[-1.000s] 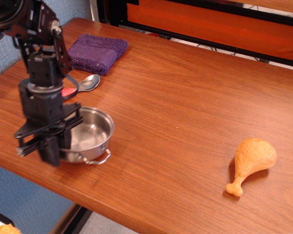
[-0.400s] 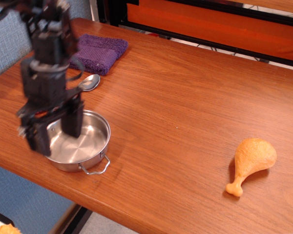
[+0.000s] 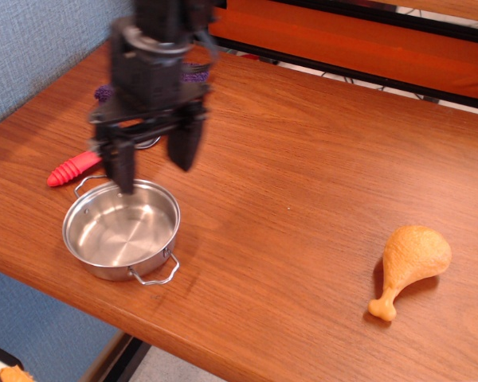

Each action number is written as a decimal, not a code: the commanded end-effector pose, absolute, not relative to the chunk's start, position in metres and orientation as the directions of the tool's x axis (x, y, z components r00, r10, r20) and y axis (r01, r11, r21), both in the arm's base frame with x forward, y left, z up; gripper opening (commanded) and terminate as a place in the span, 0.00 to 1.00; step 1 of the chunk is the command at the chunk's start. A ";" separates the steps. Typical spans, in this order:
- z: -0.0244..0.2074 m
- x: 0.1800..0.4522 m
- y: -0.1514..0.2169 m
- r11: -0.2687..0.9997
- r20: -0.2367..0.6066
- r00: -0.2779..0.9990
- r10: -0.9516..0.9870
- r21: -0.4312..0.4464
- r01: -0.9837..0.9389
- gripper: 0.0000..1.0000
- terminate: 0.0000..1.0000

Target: Move the pot to the close edge of the table.

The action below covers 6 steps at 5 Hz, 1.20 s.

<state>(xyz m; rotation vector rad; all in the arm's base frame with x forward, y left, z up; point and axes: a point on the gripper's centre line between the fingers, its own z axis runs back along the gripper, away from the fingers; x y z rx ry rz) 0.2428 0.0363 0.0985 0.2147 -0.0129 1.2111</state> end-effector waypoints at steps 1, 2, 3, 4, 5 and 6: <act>0.117 0.262 -0.050 0.736 0.140 0.747 0.650 0.127 -0.665 1.00 0.00; 0.118 0.264 -0.083 0.876 0.072 0.893 0.444 0.175 -0.450 1.00 0.00; 0.121 0.254 -0.098 0.962 0.095 0.973 0.211 0.155 -0.223 1.00 0.00; 0.125 0.251 -0.101 0.976 0.086 0.985 0.150 0.148 -0.162 1.00 0.00; 0.125 0.251 -0.101 0.976 0.086 0.985 0.150 0.148 -0.162 1.00 0.00; 0.125 0.251 -0.101 0.976 0.086 0.985 0.150 0.148 -0.162 1.00 1.00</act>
